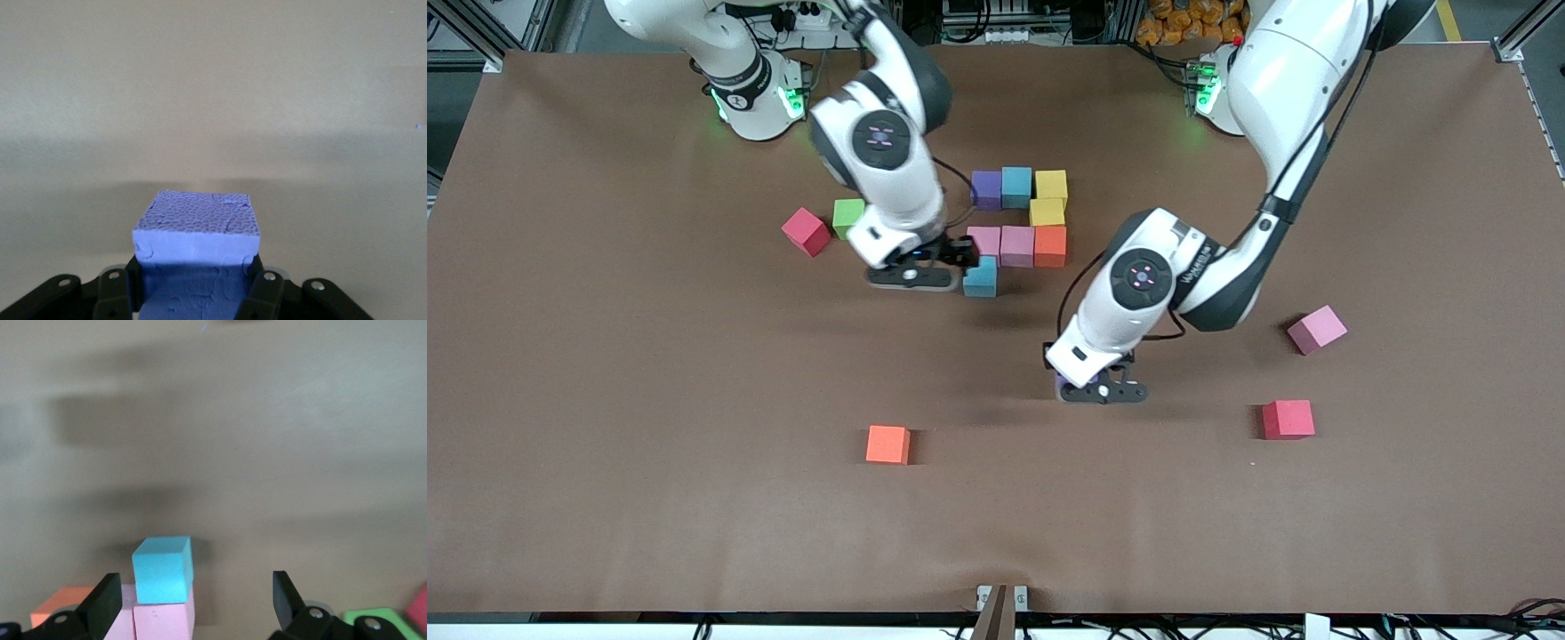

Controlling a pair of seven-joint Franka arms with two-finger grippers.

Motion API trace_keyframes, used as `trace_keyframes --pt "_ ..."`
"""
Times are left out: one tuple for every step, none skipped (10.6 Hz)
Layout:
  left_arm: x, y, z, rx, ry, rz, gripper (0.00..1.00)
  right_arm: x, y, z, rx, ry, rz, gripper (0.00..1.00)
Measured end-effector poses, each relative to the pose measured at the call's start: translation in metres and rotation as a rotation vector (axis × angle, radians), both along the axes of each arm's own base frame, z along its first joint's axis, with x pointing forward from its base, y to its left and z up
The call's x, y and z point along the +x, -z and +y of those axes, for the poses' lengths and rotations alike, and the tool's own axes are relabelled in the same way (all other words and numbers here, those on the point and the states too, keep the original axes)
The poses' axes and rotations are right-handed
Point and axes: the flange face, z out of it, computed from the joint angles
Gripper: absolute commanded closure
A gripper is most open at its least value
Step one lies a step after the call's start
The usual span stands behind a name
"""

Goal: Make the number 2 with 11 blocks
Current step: 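Lower the purple cube below cyan with the left gripper while right reaches orange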

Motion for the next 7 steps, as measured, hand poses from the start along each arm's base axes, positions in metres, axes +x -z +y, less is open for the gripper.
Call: trace_keyframes --pt "-0.008 0.002 -0.013 0.0 -0.004 0.004 0.72 0.016 -0.023 -0.03 0.015 0.051 -0.017 0.0" --pt "-0.018 0.005 -0.027 0.0 0.002 0.008 0.72 0.034 -0.043 -0.063 0.028 0.097 -0.041 0.0" --pt "-0.026 0.008 -0.041 0.0 0.012 0.011 0.73 0.051 -0.057 -0.099 0.035 0.121 -0.066 0.0" --pt "-0.032 0.012 -0.053 0.0 0.02 0.012 0.73 0.068 -0.064 -0.137 0.035 0.124 -0.083 0.0" --pt "-0.037 0.014 -0.066 -0.002 0.019 0.009 0.73 0.085 -0.065 -0.178 0.028 0.125 -0.093 0.0" --pt "-0.041 0.018 -0.075 0.004 0.019 0.005 0.73 0.099 -0.062 -0.217 0.018 0.118 -0.098 0.0" --pt "-0.045 0.022 -0.085 0.017 0.028 0.004 0.74 0.11 -0.058 -0.255 0.008 0.1 -0.105 0.0"
